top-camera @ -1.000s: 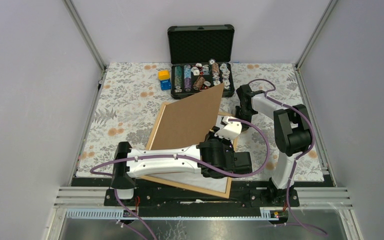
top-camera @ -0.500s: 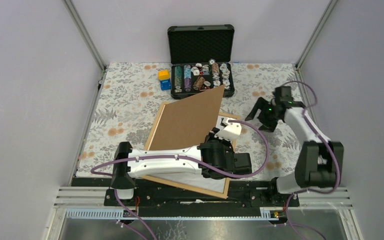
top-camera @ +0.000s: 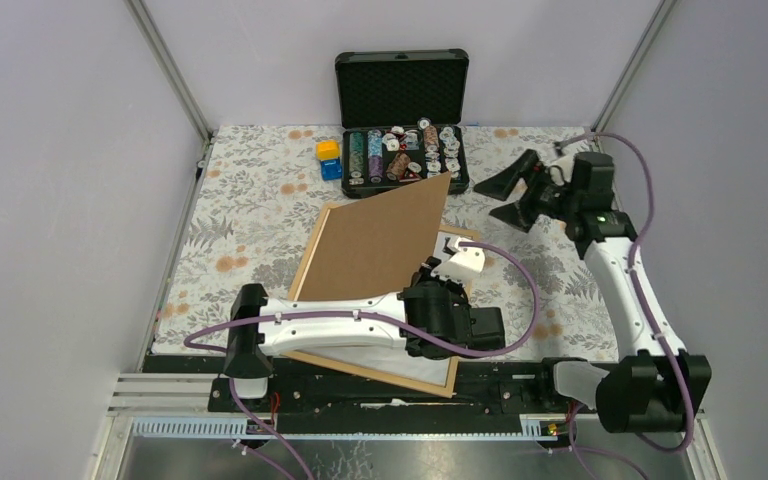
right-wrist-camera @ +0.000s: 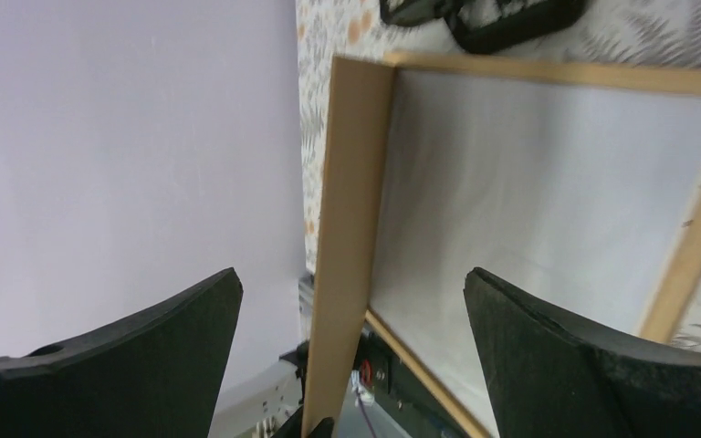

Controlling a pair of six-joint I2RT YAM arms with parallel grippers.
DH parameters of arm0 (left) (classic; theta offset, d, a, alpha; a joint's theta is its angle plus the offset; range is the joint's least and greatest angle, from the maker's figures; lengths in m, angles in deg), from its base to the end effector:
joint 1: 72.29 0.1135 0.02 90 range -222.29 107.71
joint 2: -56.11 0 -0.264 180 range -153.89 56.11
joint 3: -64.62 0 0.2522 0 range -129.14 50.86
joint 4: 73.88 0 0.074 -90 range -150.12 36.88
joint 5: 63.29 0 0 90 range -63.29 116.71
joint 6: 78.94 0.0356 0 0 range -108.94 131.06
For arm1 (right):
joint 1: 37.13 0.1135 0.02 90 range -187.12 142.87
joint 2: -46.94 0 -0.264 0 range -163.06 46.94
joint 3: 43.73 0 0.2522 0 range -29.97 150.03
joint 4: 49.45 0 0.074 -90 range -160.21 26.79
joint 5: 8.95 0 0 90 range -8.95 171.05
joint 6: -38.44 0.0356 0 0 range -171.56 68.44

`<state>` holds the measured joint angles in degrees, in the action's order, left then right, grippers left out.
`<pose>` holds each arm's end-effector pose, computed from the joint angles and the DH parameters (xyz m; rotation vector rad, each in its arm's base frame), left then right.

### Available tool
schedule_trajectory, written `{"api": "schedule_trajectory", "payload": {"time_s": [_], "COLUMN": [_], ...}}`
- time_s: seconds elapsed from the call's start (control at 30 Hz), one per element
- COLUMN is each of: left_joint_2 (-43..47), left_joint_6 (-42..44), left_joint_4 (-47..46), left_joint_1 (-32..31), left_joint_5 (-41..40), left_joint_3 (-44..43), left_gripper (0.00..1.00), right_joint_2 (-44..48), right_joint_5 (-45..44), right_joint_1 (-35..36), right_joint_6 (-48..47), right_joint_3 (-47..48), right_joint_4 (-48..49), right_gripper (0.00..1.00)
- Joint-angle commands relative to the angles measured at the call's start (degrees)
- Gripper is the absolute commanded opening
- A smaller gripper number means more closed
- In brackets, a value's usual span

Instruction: Put the photo into the frame

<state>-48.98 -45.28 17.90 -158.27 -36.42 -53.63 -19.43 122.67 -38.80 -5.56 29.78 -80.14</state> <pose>0.0564 -0.3490 0.3375 0.3996 1.9967 0.2116 0.2572 0.0162 0.3465 0.3552 2.0445 1.2064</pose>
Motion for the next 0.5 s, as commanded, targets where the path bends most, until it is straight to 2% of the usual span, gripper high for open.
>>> {"api": "schedule_trajectory", "payload": {"time_s": [0.0, 0.17, 0.27, 0.3, 0.33, 0.4, 0.47], "left_joint_2": [-0.9, -1.6, -2.0, -2.1, -2.2, -1.3, 0.5], "left_joint_6": [-1.9, -1.8, -2.0, -1.9, -1.9, 0.3, 3.6], "left_joint_4": [-2.0, -2.0, -2.1, -2.0, -2.1, -4.2, -7.8], "left_joint_1": [0.3, 0.3, 0.2, 0.2, 0.2, -0.2, -0.6], "left_joint_5": [1.6, 1.7, 2.2, 2.4, 2.7, 3.7, 5.6], "left_joint_3": [-1.5, -1.8, -1.8, -1.8, -1.8, -0.9, 1.1], "left_gripper": [0.07, 0.07, 0.10, 0.20, 0.34, 0.60, 0.78], "right_joint_2": [-1.8, -3.4, -4.1, -3.9, -3.6, -3.0, -2.7], "right_joint_5": [1.7, 0.1, -0.3, -0.4, -0.6, -1.1, -1.2], "right_joint_1": [8.5, 16.7, 19.6, 20.0, 20.3, 20.4, 20.4], "right_joint_6": [2.2, 4.1, 4.3, 4.3, 4.4, 4.1, 4.0], "right_joint_3": [3.4, 2.3, 0.4, -0.4, -1.3, -2.9, -4.6], "right_joint_4": [1.7, 4.4, 5.3, 5.9, 6.4, 7.1, 8.1], "right_gripper": [1.00, 0.99, 0.90, 0.84, 0.81, 0.77, 0.75]}}
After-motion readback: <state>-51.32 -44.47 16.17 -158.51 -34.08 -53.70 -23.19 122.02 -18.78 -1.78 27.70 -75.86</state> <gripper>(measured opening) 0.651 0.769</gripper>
